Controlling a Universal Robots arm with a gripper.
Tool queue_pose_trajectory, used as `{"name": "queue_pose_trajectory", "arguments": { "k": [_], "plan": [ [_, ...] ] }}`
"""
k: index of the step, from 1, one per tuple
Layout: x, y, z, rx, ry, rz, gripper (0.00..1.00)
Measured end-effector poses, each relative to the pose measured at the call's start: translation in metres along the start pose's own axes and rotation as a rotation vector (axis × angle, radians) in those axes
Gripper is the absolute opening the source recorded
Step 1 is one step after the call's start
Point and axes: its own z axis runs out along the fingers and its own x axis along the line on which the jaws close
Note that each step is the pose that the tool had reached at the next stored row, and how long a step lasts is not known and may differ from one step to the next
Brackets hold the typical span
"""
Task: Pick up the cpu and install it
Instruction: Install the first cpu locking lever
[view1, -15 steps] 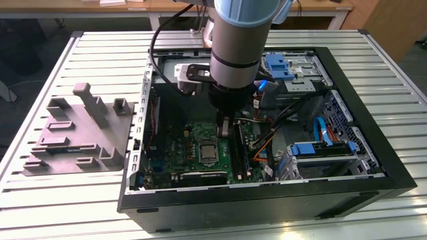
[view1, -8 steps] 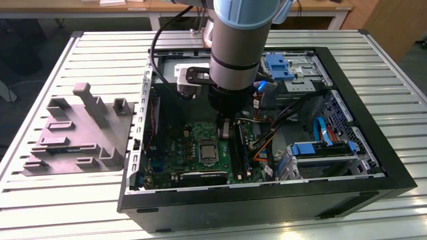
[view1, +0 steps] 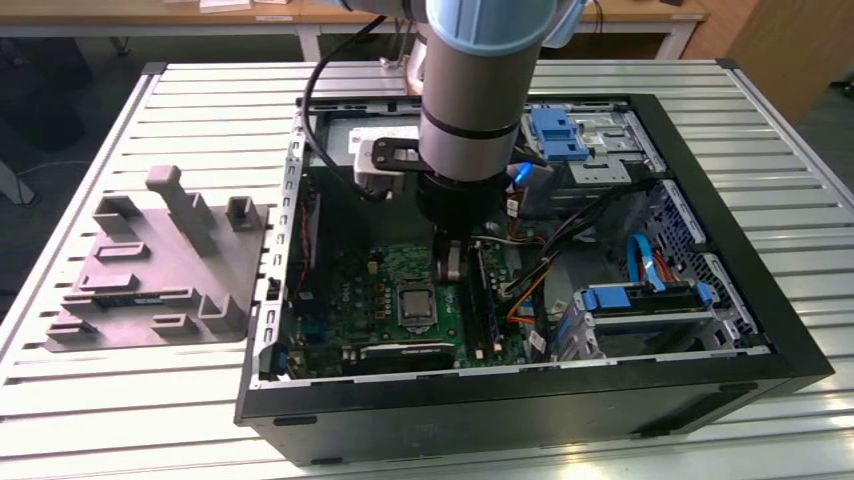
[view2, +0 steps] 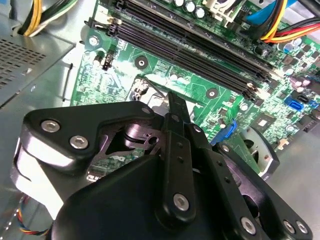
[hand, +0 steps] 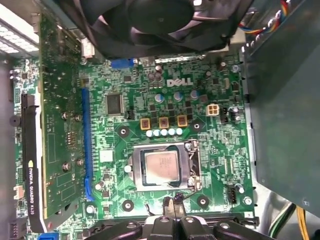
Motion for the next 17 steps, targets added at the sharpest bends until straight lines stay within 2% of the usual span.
{"name": "queue_pose_trajectory", "arguments": {
  "k": [17],
  "plan": [
    [0.0150, -0.0005, 0.0082, 0.0037, 0.0029, -0.064, 0.11]
  ]
}}
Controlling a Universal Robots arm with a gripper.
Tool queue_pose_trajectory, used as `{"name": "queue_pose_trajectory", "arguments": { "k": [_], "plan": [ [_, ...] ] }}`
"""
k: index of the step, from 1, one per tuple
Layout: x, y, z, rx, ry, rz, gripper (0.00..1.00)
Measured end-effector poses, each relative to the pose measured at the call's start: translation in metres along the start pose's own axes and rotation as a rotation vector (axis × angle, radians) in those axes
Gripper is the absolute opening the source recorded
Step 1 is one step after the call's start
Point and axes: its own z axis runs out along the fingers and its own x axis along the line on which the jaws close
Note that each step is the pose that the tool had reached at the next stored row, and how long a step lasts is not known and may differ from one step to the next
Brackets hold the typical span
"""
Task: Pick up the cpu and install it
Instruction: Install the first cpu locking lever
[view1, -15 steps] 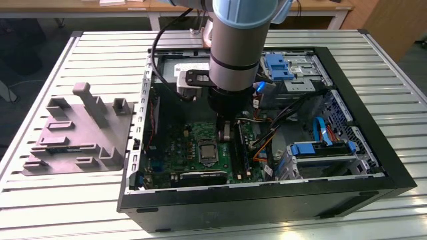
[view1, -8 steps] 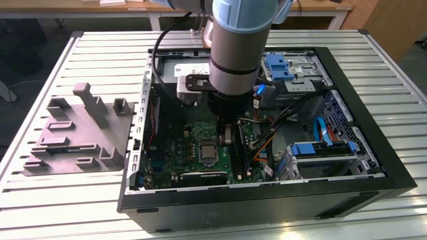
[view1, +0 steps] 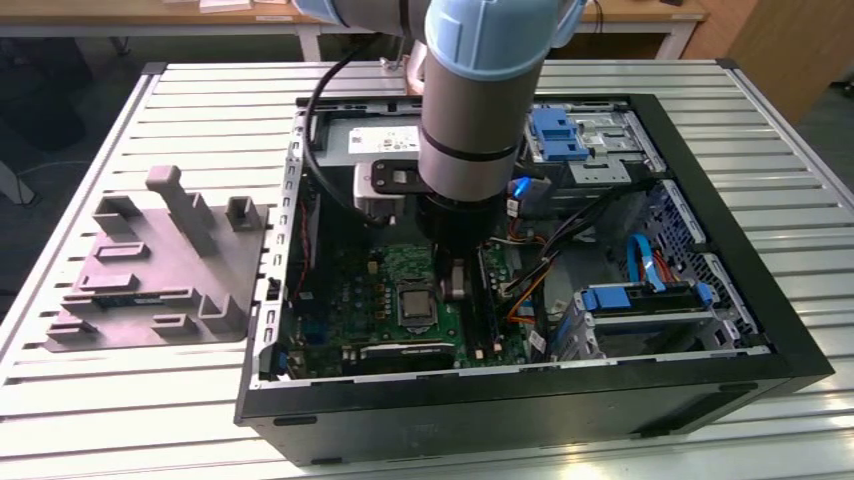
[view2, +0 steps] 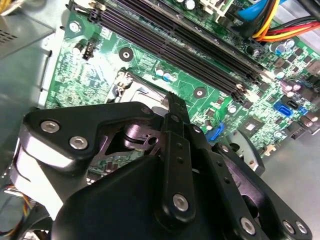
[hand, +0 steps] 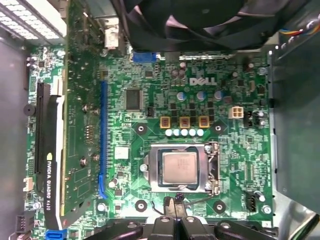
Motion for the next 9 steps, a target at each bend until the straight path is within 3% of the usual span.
{"name": "queue_pose_trajectory", "arguments": {
  "k": [9],
  "plan": [
    [0.0056, -0.0006, 0.0101, 0.0015, 0.0018, -0.027, 0.11]
  ]
}}
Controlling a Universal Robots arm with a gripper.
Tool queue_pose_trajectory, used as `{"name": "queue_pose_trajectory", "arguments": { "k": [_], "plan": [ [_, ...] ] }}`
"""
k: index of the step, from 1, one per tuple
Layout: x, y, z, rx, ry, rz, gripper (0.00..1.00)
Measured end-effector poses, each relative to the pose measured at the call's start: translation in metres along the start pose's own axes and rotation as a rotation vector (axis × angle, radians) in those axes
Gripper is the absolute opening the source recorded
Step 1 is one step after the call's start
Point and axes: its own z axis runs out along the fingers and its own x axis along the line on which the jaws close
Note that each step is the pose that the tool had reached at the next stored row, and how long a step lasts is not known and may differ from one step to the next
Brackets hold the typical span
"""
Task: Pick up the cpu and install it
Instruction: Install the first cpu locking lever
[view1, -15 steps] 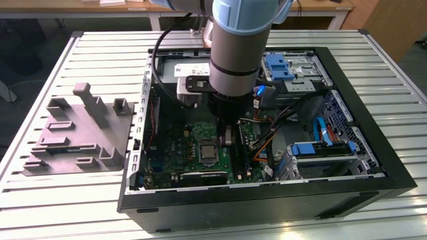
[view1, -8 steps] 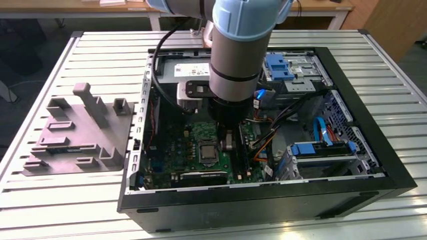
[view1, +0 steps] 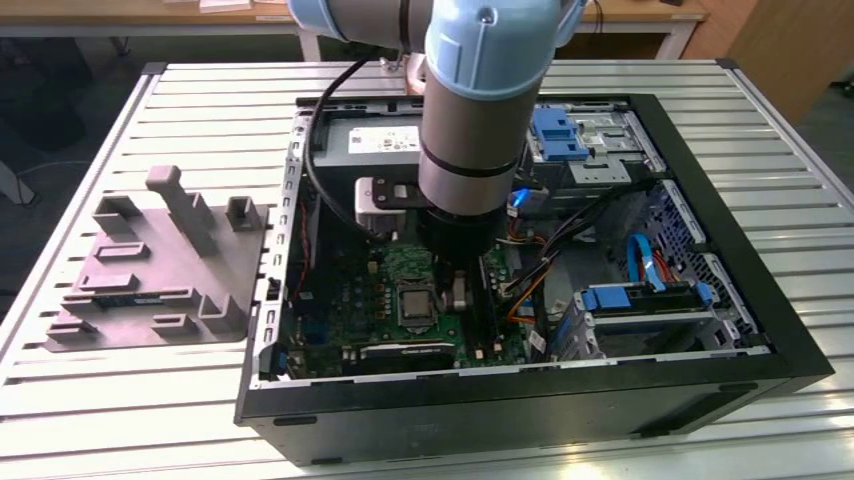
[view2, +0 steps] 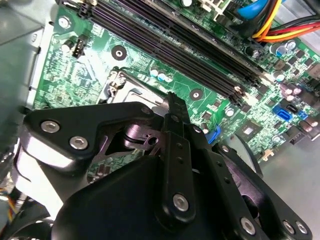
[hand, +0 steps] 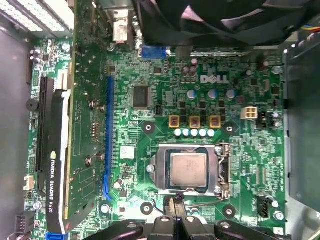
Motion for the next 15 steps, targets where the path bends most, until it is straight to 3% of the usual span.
{"name": "queue_pose_trajectory", "arguments": {
  "k": [15],
  "plan": [
    [0.0032, 0.0002, 0.0128, 0.0033, 0.0032, -0.059, 0.11]
  ]
}}
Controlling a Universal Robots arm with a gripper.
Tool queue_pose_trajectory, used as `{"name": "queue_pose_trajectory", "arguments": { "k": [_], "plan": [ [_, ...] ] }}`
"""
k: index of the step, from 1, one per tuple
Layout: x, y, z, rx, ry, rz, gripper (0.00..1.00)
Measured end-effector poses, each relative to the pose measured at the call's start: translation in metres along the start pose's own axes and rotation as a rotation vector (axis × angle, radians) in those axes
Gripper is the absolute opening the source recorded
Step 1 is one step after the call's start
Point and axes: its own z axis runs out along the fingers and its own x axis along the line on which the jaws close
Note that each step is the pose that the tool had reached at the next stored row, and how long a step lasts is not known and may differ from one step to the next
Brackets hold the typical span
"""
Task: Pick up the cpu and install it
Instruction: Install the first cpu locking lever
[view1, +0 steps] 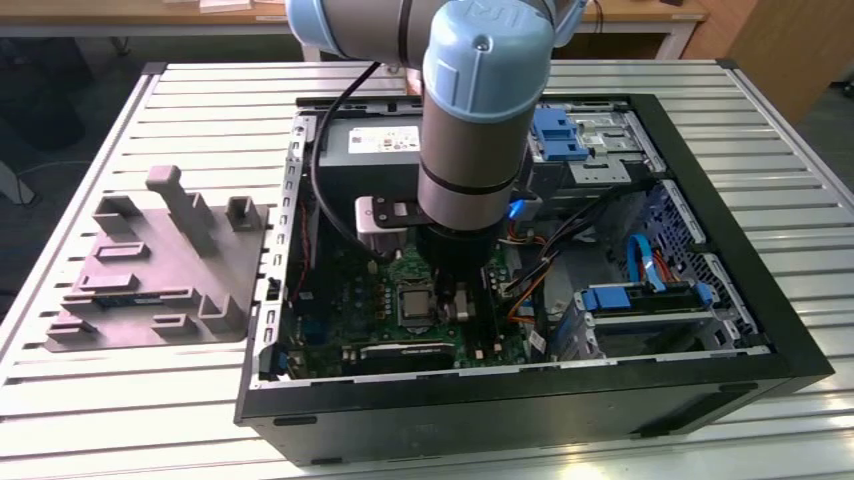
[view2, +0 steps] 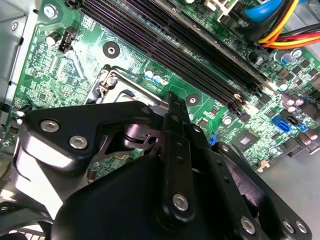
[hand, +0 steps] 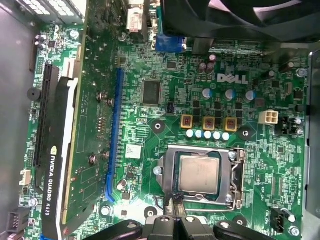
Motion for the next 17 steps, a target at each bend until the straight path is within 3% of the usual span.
{"name": "queue_pose_trajectory", "arguments": {
  "k": [17],
  "plan": [
    [0.0001, -0.0001, 0.0061, 0.0019, 0.0017, -0.034, 0.11]
  ]
}}
